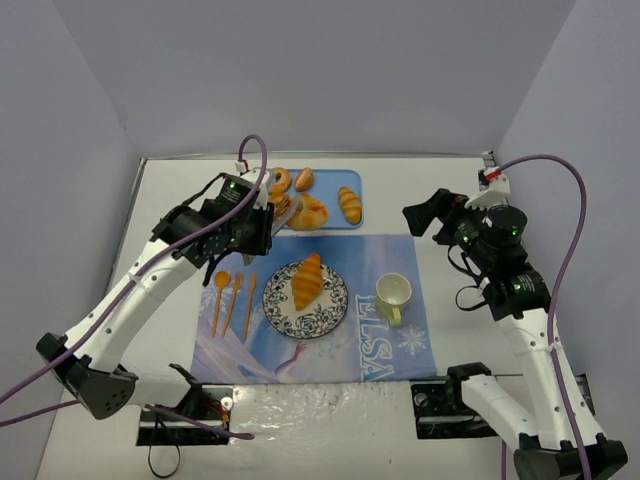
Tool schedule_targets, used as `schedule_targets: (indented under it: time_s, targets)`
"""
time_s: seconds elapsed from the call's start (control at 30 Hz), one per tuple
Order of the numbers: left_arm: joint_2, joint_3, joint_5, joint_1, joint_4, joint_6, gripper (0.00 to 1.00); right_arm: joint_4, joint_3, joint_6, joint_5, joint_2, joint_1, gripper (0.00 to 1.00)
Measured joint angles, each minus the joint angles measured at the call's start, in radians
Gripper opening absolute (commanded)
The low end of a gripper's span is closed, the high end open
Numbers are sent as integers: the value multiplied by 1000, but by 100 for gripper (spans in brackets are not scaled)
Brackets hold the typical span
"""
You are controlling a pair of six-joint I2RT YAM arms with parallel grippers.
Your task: Place the bread
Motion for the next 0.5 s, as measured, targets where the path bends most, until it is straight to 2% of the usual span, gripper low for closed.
schedule_targets:
  time_s: [0.5]
  targets:
    - [-390,-235,63,-11,-180,-11,0,21,3,0,18,35,24,100]
